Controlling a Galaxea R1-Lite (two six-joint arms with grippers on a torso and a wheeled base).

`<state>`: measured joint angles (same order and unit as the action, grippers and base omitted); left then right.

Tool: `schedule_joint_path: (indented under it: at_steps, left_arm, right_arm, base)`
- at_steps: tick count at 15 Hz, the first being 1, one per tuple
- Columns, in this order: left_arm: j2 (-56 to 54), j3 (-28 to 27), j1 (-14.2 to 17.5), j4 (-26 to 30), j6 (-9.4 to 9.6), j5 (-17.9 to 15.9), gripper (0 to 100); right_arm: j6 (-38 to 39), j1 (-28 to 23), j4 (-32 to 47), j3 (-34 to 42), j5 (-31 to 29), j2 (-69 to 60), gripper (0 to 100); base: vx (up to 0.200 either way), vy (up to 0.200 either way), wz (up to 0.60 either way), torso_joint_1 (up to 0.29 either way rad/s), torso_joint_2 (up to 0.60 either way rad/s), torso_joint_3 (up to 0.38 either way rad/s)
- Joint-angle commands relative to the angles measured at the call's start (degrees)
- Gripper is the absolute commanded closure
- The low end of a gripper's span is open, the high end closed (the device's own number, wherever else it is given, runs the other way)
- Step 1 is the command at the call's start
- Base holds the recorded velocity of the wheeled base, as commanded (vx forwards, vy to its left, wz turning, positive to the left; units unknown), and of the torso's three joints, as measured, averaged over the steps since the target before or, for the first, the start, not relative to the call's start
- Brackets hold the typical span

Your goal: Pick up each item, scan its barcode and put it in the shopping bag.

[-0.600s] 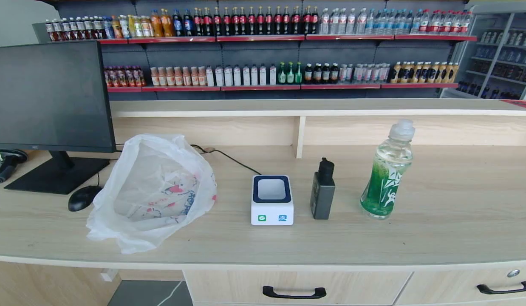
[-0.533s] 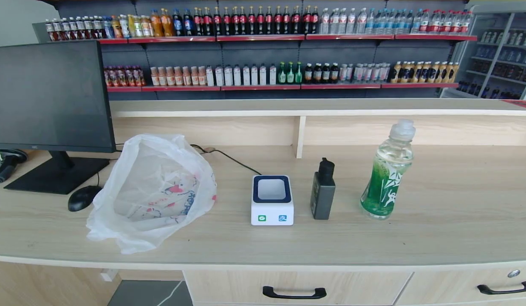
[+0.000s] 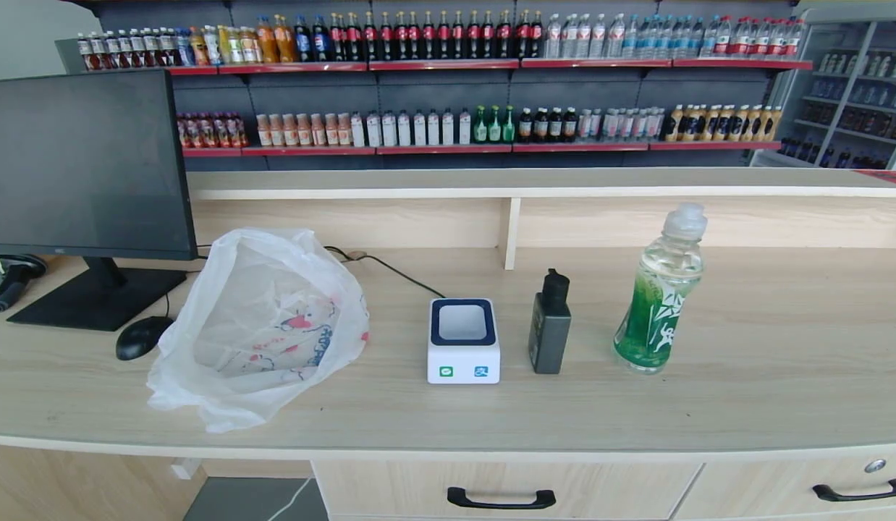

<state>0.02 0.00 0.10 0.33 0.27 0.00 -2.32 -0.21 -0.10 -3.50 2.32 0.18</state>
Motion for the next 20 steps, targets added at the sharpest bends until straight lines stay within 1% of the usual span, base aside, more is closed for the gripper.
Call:
schedule_joint_path:
  at_steps: [1,4,6,7,8,10,15,17,18,19,20]
  left_arm:
    - [0.1,0.0,-0.1,0.0,0.00,0.0,0]
    - [0.1,0.0,0.0,0.0,0.00,0.0,0]
    - [0.0,0.0,0.0,0.0,0.00,0.0,0]
    - [0.0,0.0,-0.1,0.0,0.00,0.0,0]
    - [0.0,0.0,-0.1,0.0,0.00,0.0,0]
    - [0.0,0.0,0.0,0.0,0.00,0.0,0]
    - [0.0,0.0,0.0,0.0,0.00,0.0,0]
    - [0.0,0.0,-0.1,0.0,0.00,0.0,0]
    - [0.0,0.0,0.0,0.0,0.00,0.0,0]
    - [0.0,0.0,-0.1,0.0,0.00,0.0,0]
    - [0.0,0.0,-0.1,0.0,0.00,0.0,0]
  right_arm:
    - [0.0,0.4,1.2,-3.5,0.9,1.3,0]
    - [0.3,0.6,0.8,-8.4,1.6,7.7,0]
    - [0.8,3.1,-2.5,-12.1,1.7,15.9,0]
    - [0.2,4.6,-7.8,-13.6,1.7,22.1,0]
    - [-1.0,5.0,-14.8,-13.7,1.7,27.8,0]
    - [-2.3,5.3,-30.4,-13.4,1.7,39.6,0]
    - [-3.0,5.7,-56.2,-10.7,1.6,58.2,0]
    - [-3.3,5.9,-69.9,-11.4,1.6,67.3,0]
    - [-4.0,7.0,-75.2,-11.4,1.6,70.7,0]
    - [-4.4,8.4,-77.2,-11.3,1.6,72.6,0]
    - [-4.5,9.2,-77.2,-11.2,1.6,73.0,0]
  base:
    - [0.000,0.000,0.00,0.000,0.00,0.000]
    - [0.000,0.000,0.00,0.000,0.00,0.000]
    - [0.000,0.000,0.00,0.000,0.00,0.000]
    - [0.000,0.000,0.00,0.000,0.00,0.000]
    - [0.000,0.000,0.00,0.000,0.00,0.000]
    - [0.000,0.000,0.00,0.000,0.00,0.000]
    - [0.000,0.000,0.00,0.000,0.00,0.000]
    - [0.000,0.000,0.00,0.000,0.00,0.000]
    - [0.000,0.000,0.00,0.000,0.00,0.000]
    - [0.000,0.000,0.00,0.000,0.00,0.000]
    - [0.000,0.000,0.00,0.000,0.00,0.000]
